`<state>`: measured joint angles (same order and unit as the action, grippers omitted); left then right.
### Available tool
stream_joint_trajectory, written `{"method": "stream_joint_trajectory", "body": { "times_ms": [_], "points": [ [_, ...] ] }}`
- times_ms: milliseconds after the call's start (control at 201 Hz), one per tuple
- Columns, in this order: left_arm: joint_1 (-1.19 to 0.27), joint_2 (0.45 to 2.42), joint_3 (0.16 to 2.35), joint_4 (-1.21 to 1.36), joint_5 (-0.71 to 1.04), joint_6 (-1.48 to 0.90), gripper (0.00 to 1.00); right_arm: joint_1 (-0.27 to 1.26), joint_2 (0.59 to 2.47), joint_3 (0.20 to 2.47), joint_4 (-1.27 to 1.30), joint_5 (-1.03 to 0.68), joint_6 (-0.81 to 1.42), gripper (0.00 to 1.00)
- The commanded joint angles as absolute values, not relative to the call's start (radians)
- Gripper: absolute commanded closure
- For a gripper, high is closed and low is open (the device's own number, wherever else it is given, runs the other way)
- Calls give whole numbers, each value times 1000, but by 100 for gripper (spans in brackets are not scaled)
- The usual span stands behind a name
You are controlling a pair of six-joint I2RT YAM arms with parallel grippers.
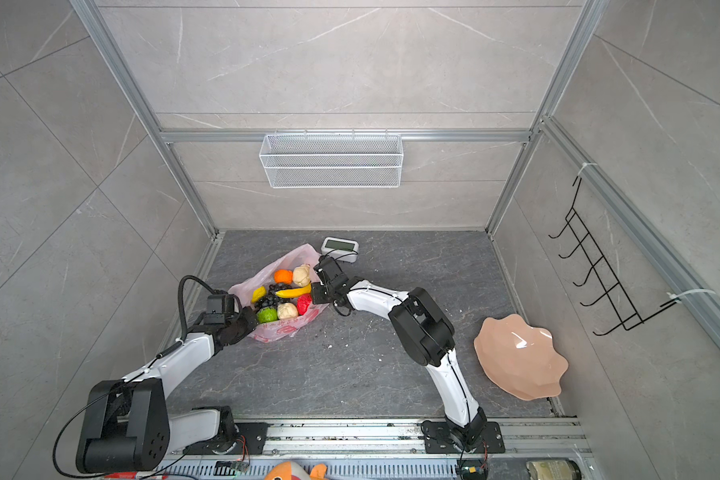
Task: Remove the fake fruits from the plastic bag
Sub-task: 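Hold the pink bag upright and open with both grippers, fruits exposed, then release the bag handle and move the right gripper to the peach bowl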
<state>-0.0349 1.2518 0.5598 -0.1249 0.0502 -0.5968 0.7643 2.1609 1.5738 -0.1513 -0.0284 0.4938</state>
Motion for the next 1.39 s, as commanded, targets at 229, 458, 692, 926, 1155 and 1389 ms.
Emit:
{"method": "stream_joint_trajectory", "body": {
  "times_ms": [229,458,692,926,1155,1389],
  "points": [
    [-90,1247,583,-121,9,-548,100,766,1833,1416,-297,62,456,29],
    [-103,1236,581,-123,26,-558,100,710,1623,1281,-565,343,506,28],
    [-104,1227,594,-150,47,-570,100,473,1426,1119,-797,371,593,31],
    [-106,1218,600,-170,48,-571,100,196,1365,1085,-954,425,575,32],
    [-126,1226,604,-173,34,-571,100,-8,1343,1002,-963,381,553,34],
    [-127,1233,605,-167,30,-572,100,-38,1380,932,-967,390,594,35]
  ]
}}
